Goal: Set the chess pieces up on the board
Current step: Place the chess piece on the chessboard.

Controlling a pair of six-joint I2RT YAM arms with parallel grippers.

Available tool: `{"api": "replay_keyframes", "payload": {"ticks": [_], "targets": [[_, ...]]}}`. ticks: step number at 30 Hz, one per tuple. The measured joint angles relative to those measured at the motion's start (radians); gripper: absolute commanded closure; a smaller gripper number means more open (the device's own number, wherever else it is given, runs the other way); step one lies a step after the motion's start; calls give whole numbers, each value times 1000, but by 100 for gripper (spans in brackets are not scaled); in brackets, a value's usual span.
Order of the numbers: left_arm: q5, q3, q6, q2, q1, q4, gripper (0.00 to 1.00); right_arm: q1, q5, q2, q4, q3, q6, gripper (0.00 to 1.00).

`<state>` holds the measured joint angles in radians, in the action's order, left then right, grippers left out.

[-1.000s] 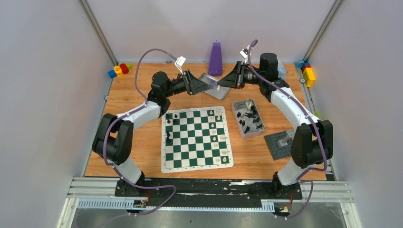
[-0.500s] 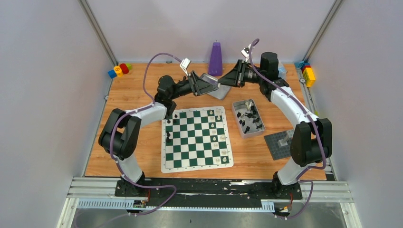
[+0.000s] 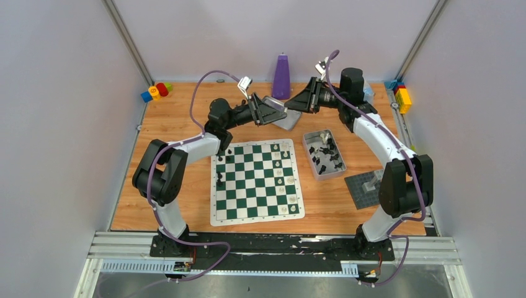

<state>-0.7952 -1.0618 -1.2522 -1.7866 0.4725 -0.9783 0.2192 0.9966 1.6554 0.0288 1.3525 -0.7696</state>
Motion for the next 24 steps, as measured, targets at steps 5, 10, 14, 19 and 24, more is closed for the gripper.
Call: {"api": "replay_keyframes", "payload": {"ticks": [5, 10, 14, 19, 24], "targets": [[0, -10, -4, -1, 0, 0, 56, 0, 0, 0, 14, -13, 0, 99], [-3, -26, -13, -11, 3, -3, 59, 0, 0, 0, 23, -22, -1, 99], [-5, -32, -22, -23, 6, -8, 63, 0, 0, 2, 29, -31, -4, 99], [-8, -43, -29, -40, 7, -7, 67, 0, 0, 9, 38, -32, -8, 99], [-9, -44, -30, -41, 7, -8, 74, 0, 0, 11, 40, -32, -8, 99]]}}
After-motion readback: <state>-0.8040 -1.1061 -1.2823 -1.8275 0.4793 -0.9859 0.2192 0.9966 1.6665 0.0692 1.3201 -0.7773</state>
